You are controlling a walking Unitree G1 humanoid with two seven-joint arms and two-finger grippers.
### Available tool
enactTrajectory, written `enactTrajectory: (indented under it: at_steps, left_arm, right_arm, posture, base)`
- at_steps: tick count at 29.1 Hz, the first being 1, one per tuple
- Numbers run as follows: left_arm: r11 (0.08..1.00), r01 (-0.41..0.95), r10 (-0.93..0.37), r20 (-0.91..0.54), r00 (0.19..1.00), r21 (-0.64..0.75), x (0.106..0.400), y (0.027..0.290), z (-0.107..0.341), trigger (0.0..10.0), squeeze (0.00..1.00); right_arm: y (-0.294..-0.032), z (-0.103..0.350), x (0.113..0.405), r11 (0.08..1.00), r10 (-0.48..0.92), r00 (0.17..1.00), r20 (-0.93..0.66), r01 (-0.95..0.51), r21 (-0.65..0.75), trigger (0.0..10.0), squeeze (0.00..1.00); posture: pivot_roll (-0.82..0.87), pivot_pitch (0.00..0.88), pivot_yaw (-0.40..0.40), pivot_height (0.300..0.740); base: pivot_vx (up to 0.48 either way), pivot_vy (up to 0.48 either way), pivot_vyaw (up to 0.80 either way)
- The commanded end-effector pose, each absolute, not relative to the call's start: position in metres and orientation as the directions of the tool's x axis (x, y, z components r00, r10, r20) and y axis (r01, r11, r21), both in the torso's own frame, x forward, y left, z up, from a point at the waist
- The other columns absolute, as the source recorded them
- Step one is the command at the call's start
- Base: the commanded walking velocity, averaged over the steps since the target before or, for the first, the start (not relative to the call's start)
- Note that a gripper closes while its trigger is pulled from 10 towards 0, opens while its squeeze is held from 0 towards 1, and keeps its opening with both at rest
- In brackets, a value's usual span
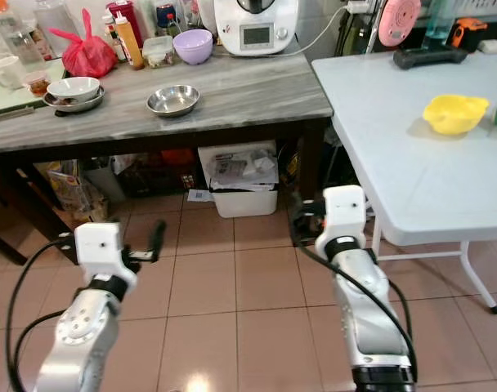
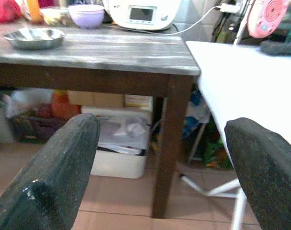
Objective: Setting the table
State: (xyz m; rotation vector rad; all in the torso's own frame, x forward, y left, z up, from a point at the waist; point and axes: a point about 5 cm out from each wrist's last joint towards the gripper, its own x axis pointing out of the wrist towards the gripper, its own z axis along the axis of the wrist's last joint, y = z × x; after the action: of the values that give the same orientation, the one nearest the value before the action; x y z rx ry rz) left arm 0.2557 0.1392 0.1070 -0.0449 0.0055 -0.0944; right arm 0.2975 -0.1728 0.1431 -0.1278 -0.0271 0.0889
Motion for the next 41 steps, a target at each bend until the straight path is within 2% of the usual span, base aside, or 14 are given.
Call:
enactTrajectory:
  at_steps: [1,13,41]
  left_arm:
    - [0.997,0.069,-0.069,-0.010,0.998,-0.035,0.256,0.148,0.106,10.0,0.00]
    - [0.996,0.079,-0.078,0.022,0.997,-0.042,0.260,0.145,0.115,10.0,0.00]
    - [0.996,0.086,-0.085,0.020,0.996,-0.037,0.261,0.143,0.115,10.0,0.00]
  right_arm:
    - [-0.163,0.150,0.298,0.985,0.126,0.991,0.054,-0.118,-0.122,10.0,0.00]
    - [-0.164,0.160,0.299,0.984,0.115,0.987,0.114,-0.098,-0.146,10.0,0.00]
    - [-0.167,0.158,0.300,0.985,0.098,0.989,0.109,-0.081,-0.151,10.0,0.00]
  posture:
    - [-0.10,0.064,0.078,0.740]
    - [-0.10,0.060,0.081,0.740]
    - [-0.10,0.063,0.084,0.740]
  base:
    - [0.000,-0.480,0.00]
    - [0.000,-0.480,0.00]
    - [0.000,-0.477,0.00]
